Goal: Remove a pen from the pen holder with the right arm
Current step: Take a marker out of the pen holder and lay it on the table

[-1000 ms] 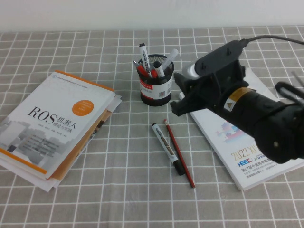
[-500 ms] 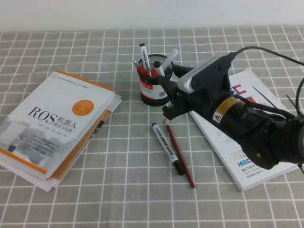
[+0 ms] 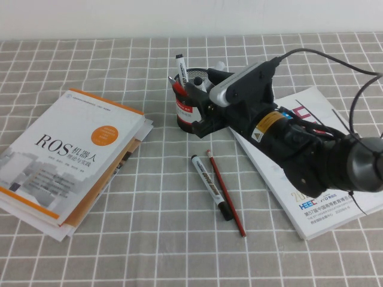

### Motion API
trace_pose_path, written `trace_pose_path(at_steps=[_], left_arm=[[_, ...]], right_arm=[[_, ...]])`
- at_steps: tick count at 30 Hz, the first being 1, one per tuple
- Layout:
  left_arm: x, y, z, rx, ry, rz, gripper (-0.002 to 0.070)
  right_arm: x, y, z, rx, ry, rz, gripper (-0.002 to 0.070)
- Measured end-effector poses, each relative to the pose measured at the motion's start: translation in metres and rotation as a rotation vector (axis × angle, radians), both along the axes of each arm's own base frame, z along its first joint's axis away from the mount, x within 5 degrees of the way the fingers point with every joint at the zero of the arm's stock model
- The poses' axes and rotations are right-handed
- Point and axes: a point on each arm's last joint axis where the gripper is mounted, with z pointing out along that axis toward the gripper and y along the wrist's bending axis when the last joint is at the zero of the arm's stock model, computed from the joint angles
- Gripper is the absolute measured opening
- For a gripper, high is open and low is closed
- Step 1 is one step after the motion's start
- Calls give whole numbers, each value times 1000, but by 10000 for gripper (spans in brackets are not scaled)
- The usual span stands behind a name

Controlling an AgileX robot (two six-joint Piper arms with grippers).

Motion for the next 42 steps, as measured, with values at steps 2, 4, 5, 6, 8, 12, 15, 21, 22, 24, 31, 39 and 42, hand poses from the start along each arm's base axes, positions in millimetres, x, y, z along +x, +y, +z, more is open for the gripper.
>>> trace_pose_path(at_steps=[2,4,5,6,8,12,15,21,22,24,31,39,42], left_arm=[[0,0,0,0,0,0,-4],[0,0,0,0,0,0,-4],[0,0,0,0,0,0,-4],[0,0,0,0,0,0,-4],[0,0,0,0,0,0,-4],[0,0,0,0,0,0,-4],[0,0,0,0,0,0,-4],[0,0,0,0,0,0,-4],[0,0,0,0,0,0,-4],[0,0,0,0,0,0,-4],[0,0,0,0,0,0,-4],[0,0,0,0,0,0,-4],[0,0,0,0,0,0,-4]], right_arm=[[4,2,-2,-11,-3,-8,347],[9,4,-3,-15,-5,-20,349],[11,5,-3,-17,-4,-23,349],[14,5,-3,-16,-3,-30,349],[19,4,-3,-17,0,-42,349],[29,2,-4,-19,15,-68,349],[30,3,-6,-25,24,-70,349],[36,6,-9,-34,31,-74,349],[37,6,-9,-34,31,-74,349],[39,8,-10,-34,31,-74,349],[46,12,-16,-50,49,-77,349],[49,11,-20,-64,66,-84,349],[49,11,-23,-70,75,-86,348]])
